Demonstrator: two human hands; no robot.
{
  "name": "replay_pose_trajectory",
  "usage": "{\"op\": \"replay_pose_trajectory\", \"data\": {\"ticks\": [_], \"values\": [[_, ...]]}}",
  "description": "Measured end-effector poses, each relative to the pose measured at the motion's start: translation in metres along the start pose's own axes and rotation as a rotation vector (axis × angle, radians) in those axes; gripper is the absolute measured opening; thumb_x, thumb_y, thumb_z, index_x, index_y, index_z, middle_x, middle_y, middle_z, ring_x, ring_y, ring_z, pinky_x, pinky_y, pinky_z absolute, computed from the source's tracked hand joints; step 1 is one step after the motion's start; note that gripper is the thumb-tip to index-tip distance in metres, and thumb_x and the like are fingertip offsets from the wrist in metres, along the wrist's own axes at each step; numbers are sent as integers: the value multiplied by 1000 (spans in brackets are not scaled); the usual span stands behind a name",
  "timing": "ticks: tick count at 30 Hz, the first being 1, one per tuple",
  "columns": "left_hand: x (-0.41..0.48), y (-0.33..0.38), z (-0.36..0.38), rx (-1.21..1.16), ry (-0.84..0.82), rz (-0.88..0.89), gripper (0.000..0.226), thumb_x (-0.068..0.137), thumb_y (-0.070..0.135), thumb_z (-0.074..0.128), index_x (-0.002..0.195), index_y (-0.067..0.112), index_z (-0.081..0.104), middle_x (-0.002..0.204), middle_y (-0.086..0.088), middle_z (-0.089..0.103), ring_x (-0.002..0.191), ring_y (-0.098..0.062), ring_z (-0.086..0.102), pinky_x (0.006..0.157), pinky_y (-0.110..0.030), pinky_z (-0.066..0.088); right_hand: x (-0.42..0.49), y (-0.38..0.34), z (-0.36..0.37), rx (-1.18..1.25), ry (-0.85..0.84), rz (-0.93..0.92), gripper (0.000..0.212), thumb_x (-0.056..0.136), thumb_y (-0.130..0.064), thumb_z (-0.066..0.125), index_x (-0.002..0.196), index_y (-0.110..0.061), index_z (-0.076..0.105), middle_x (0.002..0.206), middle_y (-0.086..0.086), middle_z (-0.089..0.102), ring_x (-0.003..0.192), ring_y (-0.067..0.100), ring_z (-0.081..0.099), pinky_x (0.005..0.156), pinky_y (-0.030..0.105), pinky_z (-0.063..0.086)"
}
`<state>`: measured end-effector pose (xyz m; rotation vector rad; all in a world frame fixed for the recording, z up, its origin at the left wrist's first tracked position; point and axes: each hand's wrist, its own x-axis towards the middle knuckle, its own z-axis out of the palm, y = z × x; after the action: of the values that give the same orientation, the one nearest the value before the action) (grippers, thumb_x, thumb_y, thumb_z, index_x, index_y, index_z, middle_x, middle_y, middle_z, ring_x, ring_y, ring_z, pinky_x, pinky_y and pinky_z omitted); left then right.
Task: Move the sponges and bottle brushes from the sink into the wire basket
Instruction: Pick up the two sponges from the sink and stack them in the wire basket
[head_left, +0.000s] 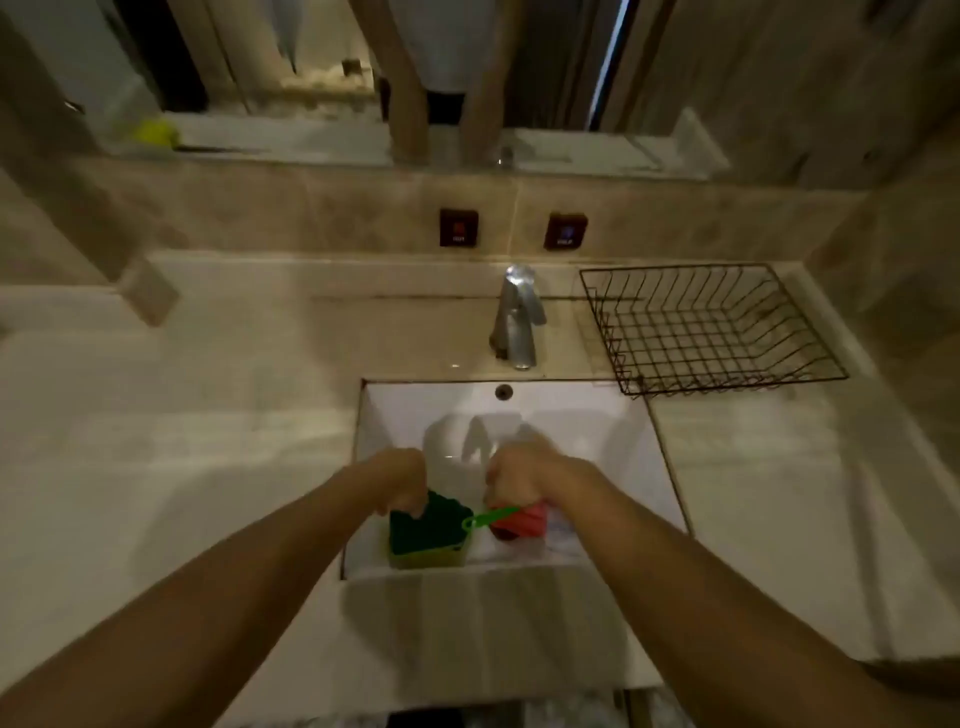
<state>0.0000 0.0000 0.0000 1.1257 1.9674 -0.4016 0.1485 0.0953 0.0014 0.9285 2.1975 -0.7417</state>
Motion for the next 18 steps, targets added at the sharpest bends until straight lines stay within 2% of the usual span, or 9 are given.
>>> {"op": "replay_pose_trajectory", "data": {"ticks": [2,4,6,8,11,15,18], "values": [[28,-5,12,46,38,93,38,84,24,65,116,5,60,97,-8,61,84,-21,61,73,-27,52,23,-2,11,0,-46,-27,29,90,-26,59,105,-2,69,93,12,69,93,33,63,81,38,52],[42,-6,34,44,45,134,37,84,31,64,115,10,61,104,-8,65,93,-22,64,80,-30,54,40,-2,27,15,-56,1,36,90,-27,61,116,-3,67,115,18,69,106,35,64,94,43,53],[57,-7,56,52,80,165,47,81,47,64,114,14,58,112,-8,63,98,-25,62,84,-34,54,59,0,40,58,-36,18,36,88,-24,63,119,-6,66,120,18,67,110,34,63,97,43,52],[68,-8,72,98,122,134,61,75,54,66,122,19,49,125,-11,53,106,-28,56,86,-39,53,73,0,46,90,22,33,33,87,-16,61,118,-9,66,120,17,67,111,33,62,96,42,52],[78,-7,92,108,155,94,73,74,44,72,132,18,37,133,-13,43,116,-33,44,87,-41,50,92,-2,55,172,71,67,35,85,-3,55,118,-9,65,121,18,65,110,34,61,94,41,52],[83,-2,94,182,223,85,75,74,41,74,134,17,36,132,-13,47,114,-33,48,90,-43,44,120,-1,70,197,-12,39,36,83,-3,56,118,-8,61,118,18,65,107,33,62,86,36,50],[86,-1,92,221,212,67,80,72,44,75,136,18,36,130,-14,50,115,-34,49,88,-43,43,131,1,76,159,-94,-15,34,83,-8,56,116,-7,61,113,19,67,104,34,63,79,34,48]]}}
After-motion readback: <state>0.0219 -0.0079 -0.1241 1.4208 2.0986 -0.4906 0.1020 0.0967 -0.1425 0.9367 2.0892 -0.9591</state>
